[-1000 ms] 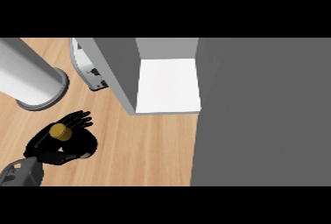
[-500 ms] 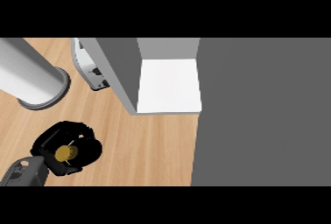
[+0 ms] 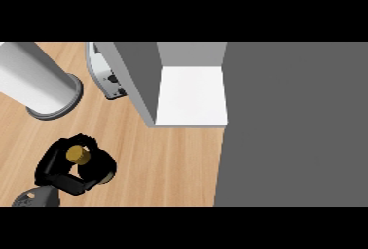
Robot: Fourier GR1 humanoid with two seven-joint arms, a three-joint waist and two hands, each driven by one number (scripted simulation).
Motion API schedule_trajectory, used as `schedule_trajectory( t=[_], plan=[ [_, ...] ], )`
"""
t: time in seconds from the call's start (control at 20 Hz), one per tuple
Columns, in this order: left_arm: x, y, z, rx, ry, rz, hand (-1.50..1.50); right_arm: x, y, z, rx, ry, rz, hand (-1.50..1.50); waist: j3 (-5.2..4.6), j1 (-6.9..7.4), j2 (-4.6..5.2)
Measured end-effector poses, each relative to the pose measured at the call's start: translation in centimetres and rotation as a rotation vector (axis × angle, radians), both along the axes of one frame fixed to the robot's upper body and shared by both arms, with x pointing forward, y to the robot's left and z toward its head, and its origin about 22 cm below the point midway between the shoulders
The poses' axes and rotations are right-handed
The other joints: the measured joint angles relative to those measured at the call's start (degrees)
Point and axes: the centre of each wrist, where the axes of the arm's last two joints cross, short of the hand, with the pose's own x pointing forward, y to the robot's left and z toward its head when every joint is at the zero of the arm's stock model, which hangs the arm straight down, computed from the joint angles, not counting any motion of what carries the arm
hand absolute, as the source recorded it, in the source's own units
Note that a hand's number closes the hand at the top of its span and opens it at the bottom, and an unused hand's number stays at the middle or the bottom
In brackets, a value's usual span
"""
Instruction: Pick up the wine, place it into the cabinet and close the cabinet
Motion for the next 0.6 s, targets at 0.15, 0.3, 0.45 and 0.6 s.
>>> schedule_trajectory(
  t=[0.15, 0.3, 0.45, 0.6],
  plan=[
    [-0.8, -1.0, -0.1, 0.008, -0.072, 0.135, 1.50, 0.1, -0.2, 0.4, -0.011, -0.003, -0.013, -1.50, -0.09, 0.20, 0.03],
    [-1.5, -1.6, 0.2, 0.021, -0.140, 0.219, 1.50, 0.0, -0.4, 0.2, -0.016, 0.003, -0.015, -1.50, -0.13, 0.05, 0.13],
    [-1.6, -3.3, 1.4, 0.000, -0.192, 0.251, 1.50, 0.0, -0.4, 0.3, -0.019, 0.008, -0.009, -1.50, -0.16, 0.08, 0.15],
    [-1.7, -4.4, 2.7, -0.051, -0.212, 0.237, 1.50, -0.1, -0.2, 0.2, -0.017, 0.015, 0.005, -1.50, -0.18, 0.04, 0.21]
  ],
)
